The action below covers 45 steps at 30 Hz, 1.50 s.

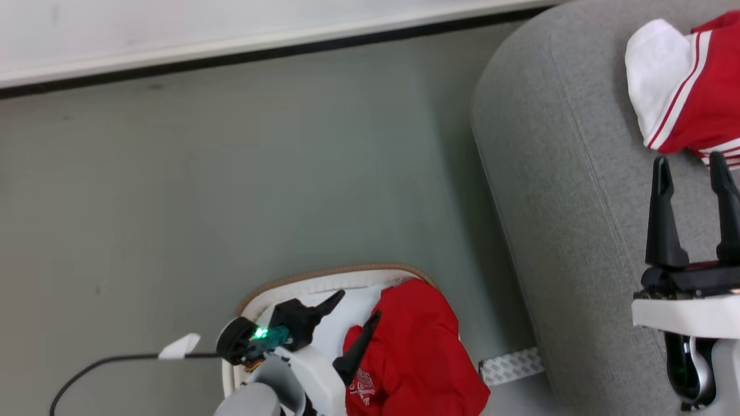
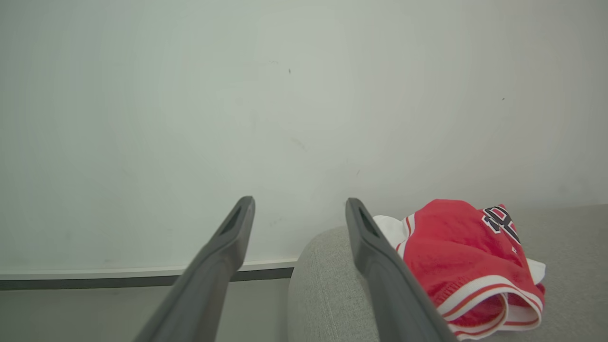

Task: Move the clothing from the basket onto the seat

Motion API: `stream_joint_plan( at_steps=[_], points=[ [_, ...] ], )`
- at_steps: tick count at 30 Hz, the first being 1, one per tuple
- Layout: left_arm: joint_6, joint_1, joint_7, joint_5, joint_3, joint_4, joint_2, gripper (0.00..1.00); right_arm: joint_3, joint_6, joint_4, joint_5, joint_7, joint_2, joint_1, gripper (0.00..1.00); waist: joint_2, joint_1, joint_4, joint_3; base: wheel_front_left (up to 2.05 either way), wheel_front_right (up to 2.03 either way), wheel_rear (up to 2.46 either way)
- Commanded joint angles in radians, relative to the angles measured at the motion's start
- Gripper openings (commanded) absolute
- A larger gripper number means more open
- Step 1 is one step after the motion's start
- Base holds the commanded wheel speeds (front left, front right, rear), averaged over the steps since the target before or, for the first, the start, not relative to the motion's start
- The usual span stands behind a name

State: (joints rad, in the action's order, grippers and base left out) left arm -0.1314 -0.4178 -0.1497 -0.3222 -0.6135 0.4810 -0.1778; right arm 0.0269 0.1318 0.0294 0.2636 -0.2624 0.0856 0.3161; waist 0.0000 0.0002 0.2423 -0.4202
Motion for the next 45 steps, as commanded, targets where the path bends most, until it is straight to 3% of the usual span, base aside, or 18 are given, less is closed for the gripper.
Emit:
stream_joint_plan(
  at_steps=[1, 13, 27, 36, 45],
  points=[
    [0.002, -0.02, 0.005, -0.011, -0.01, 0.012, -0.015, 1.0, 0.001, -0.002, -0.006, -0.005, -0.002, -0.005, 0.019, 1.0, 0.0, -0.0002, 0.016, -0.033, 0.0, 0.0, 0.0],
    [0.001, -0.24, 0.079, -0.16, -0.306, 0.178, -0.097, 1.0, -0.022, -0.002, -0.07, -0.018, -0.002, -0.017, 0.246, 1.0, 0.0, -0.0002, 0.075, -0.247, 0.0, 0.0, 0.0],
    [0.001, -0.418, 0.117, -0.317, -0.545, 0.349, -0.152, 1.0, -0.071, -0.002, -0.065, 0.004, -0.002, -0.036, 0.467, 1.0, 0.0, -0.0002, 0.146, -0.426, 0.0, 0.0, 0.0],
    [0.001, -0.488, 0.168, -0.377, -0.641, 0.412, -0.166, 1.0, -0.063, -0.002, -0.061, 0.052, -0.002, -0.037, 0.566, 1.0, 0.0, -0.0002, 0.178, -0.493, 0.0, 0.0, 0.0],
    [0.001, -0.532, 0.251, -0.387, -0.665, 0.426, -0.162, 1.0, -0.072, -0.002, -0.071, 0.063, -0.002, -0.037, 0.531, 1.0, 0.0, -0.0002, 0.177, -0.517, 0.0, 0.0, 0.0]
  ],
)
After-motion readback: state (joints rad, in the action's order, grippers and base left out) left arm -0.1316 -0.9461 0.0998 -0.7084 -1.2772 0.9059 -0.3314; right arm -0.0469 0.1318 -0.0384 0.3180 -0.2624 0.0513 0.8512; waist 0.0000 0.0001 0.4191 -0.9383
